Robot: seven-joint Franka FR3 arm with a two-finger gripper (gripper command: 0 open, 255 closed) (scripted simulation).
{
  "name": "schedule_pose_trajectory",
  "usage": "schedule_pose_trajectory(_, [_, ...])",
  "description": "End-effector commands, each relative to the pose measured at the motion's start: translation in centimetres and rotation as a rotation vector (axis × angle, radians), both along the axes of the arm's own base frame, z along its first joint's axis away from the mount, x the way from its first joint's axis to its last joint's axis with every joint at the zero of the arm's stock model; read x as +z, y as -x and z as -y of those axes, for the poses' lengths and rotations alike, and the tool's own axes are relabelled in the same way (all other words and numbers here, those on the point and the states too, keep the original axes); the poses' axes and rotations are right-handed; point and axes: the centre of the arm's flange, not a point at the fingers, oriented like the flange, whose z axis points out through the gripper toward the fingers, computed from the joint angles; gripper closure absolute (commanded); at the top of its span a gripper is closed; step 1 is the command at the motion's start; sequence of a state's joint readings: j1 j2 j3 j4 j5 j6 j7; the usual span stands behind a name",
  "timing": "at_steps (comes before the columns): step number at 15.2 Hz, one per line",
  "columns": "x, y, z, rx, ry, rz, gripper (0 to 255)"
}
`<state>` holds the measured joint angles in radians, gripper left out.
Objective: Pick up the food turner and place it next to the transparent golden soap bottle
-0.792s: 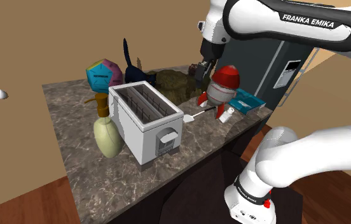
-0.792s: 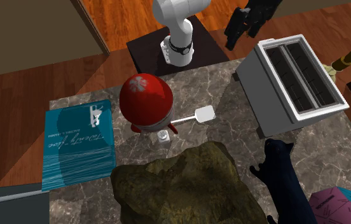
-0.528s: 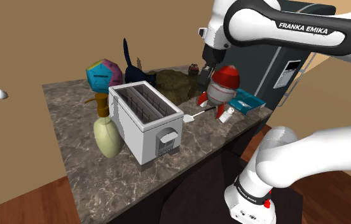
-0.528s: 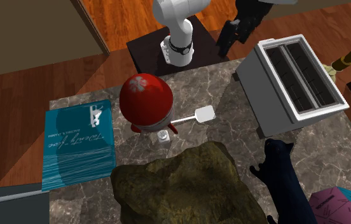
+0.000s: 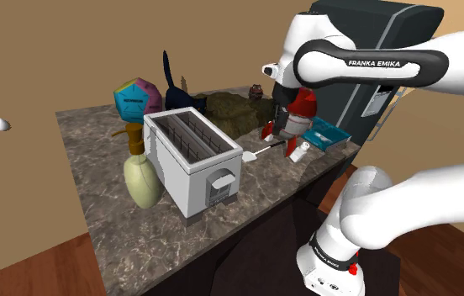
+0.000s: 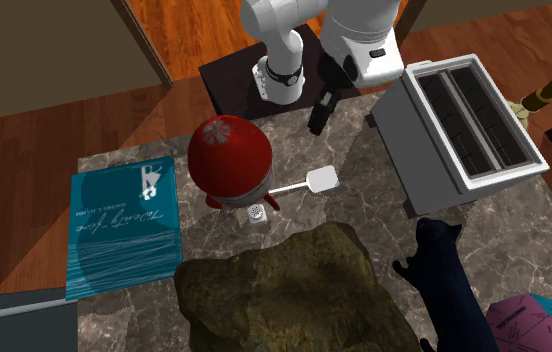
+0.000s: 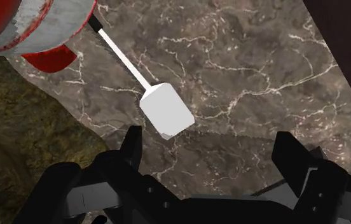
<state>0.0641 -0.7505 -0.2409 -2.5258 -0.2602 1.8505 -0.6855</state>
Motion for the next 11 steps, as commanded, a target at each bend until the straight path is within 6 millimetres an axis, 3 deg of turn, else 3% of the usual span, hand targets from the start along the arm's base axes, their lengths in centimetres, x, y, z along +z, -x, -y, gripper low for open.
schedule_pose_trajectory(1, [-1.8,-0.4,2.1,0.103,-0.001,-0.017,0])
schedule_pose_trajectory(11, [-11.4,-4.9,10.6,0.576,-0.012,-0.105,0])
